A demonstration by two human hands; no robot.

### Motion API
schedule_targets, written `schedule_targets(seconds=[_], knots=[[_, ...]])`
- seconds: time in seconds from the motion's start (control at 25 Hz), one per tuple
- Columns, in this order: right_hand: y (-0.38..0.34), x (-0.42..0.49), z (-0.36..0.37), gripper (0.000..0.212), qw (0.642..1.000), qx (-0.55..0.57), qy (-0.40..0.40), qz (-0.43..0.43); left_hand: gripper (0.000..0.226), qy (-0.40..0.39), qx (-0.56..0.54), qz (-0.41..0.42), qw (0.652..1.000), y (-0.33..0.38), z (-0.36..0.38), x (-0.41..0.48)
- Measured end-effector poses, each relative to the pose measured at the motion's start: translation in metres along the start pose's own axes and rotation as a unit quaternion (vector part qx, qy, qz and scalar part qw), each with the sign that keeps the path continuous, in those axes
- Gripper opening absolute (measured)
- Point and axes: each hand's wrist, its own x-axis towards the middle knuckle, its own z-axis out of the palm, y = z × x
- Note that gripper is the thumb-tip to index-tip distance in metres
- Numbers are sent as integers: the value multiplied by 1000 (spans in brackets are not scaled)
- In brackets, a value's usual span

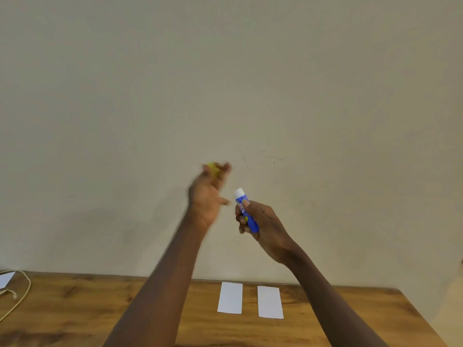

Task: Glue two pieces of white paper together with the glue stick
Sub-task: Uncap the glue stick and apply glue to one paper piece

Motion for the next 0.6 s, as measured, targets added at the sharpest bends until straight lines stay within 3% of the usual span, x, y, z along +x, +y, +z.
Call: schedule_targets(seconds=[0.04,0.12,0.28,0.44,0.6], knots=[[4,-5,-1,27,1000,3,5,0,27,32,-2,20,999,12,-5,5],[10,-10,-4,25,999,-4,40,-1,28,57,95,57,992,19,-9,4],[4,-1,0,25,995,-41,85,-42,20,-37,193,-13,980,-15,5,-23],[0,3,2,21,992,-44,96,-66,7,-54,141,15,988,-30,12,-24],[9,-7,-1,12,982,-45,164,-81,19,3,130,58,990,-28,16,-19]])
